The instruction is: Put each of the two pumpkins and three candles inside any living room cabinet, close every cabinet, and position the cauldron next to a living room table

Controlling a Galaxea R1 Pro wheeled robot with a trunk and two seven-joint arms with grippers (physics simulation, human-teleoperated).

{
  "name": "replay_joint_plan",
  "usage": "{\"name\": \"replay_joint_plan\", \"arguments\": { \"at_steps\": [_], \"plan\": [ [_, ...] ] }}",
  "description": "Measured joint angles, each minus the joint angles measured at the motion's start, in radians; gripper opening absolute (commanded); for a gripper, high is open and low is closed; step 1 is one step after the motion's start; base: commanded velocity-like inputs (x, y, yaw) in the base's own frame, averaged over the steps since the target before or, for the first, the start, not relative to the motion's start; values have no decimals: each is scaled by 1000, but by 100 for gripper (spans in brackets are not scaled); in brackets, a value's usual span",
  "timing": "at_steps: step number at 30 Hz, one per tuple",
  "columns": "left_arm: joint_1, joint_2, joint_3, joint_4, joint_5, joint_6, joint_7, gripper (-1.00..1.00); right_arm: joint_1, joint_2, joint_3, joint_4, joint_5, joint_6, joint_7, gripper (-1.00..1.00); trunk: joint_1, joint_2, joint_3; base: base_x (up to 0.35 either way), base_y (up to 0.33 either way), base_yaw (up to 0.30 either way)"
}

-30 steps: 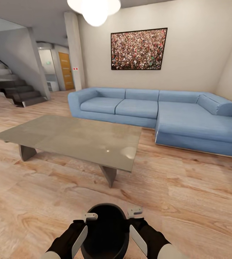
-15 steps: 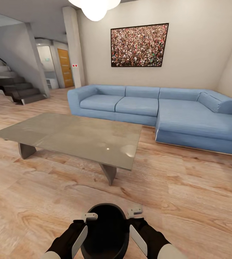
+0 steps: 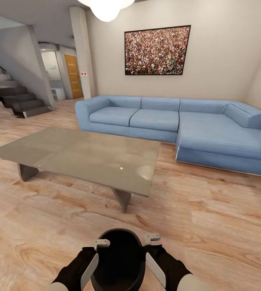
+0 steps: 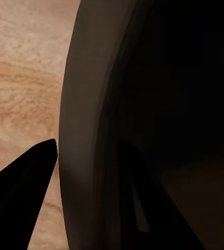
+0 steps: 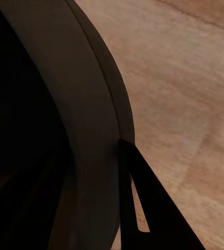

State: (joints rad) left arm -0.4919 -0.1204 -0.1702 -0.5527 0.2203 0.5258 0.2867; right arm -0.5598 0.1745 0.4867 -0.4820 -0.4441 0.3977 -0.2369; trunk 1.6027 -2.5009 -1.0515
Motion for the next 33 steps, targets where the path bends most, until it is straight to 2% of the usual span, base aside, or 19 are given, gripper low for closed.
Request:
{"name": "replay_joint_plan", "arguments": {
  "at_steps": [33],
  "plan": [
    [0,0,0,0,0,0,0,-100,0,0,0,0,0,0,0,-100,0,0,0,161,0,0]
  ]
}}
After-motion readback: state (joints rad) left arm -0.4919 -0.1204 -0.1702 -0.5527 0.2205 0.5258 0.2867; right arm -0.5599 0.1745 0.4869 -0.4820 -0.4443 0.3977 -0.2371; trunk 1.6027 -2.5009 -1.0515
